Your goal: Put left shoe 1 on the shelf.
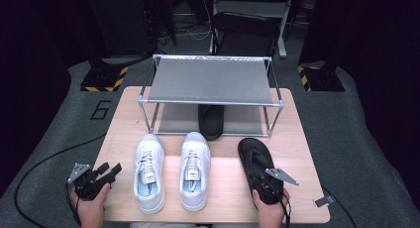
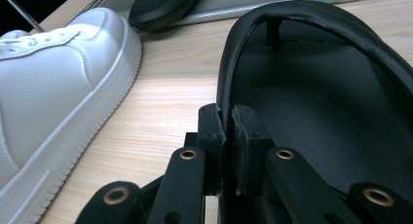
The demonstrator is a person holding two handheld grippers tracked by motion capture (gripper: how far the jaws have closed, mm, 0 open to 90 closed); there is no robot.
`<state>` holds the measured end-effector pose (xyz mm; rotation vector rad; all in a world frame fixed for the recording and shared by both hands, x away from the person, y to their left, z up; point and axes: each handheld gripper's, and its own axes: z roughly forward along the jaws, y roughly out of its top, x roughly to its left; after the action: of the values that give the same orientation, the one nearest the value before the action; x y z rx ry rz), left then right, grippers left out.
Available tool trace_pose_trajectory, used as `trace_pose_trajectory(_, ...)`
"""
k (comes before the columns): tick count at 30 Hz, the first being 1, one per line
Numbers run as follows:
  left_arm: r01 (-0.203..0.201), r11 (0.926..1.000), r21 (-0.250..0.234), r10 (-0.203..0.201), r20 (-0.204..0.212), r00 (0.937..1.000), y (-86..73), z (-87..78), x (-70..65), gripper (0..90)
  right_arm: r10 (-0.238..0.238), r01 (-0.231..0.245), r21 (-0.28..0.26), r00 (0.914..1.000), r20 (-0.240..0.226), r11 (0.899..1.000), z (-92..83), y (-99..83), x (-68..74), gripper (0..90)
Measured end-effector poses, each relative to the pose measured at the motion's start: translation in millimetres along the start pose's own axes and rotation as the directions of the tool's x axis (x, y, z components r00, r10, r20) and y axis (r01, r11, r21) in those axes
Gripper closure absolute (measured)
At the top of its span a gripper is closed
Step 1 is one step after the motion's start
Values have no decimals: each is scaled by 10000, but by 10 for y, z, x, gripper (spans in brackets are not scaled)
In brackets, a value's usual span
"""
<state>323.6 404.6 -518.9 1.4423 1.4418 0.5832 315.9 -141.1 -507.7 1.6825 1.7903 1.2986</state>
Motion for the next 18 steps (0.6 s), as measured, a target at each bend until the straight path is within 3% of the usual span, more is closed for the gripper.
trace_pose_trajectory(4,8,9999,-108,-8,-9,10000,0,16,-6,399,-77,78,84,9999,-146,9999,28,-9,44,820)
trace_pose_trajectory(9,-19,10000,10,18,79,10000,17,35,-16,399,80,-87,-116,9981,-617,9999,-55,11,-9,704)
trace_pose_trajectory(13,10,9999,-112,-9,102,9999,24,67,-20,399,400,-427,-648,9983,-430,9970,-272,70,-148,644)
trace_pose_trajectory(14,37,10000,41,-37,141,9999,30,64,-21,399,479,-503,-751,9983,-334,9959,-322,84,-192,639)
trace_pose_trajectory(15,63,9999,-118,-62,89,9999,27,79,-26,399,504,-518,-901,9986,-172,9946,-367,91,-238,632)
trace_pose_trajectory(18,7,10000,-5,-7,146,9999,36,98,-34,399,611,-564,-1052,9972,425,9929,-433,89,-360,602)
